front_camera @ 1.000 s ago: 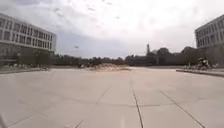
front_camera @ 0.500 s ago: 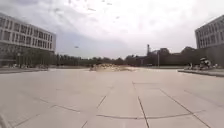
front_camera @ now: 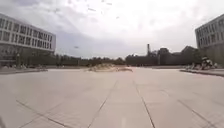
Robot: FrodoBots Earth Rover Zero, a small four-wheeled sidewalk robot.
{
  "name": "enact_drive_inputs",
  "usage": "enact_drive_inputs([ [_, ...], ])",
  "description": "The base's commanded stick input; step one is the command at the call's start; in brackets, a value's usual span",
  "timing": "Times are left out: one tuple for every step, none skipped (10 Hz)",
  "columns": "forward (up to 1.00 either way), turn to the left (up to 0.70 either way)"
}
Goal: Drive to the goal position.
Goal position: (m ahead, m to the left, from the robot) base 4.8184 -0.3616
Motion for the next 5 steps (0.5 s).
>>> enact_drive_inputs([
  [0.70, -0.32],
  [0.70, -0.18],
  [0.70, -0.01],
  [0.70, 0.00],
  [0.70, 0.00],
])
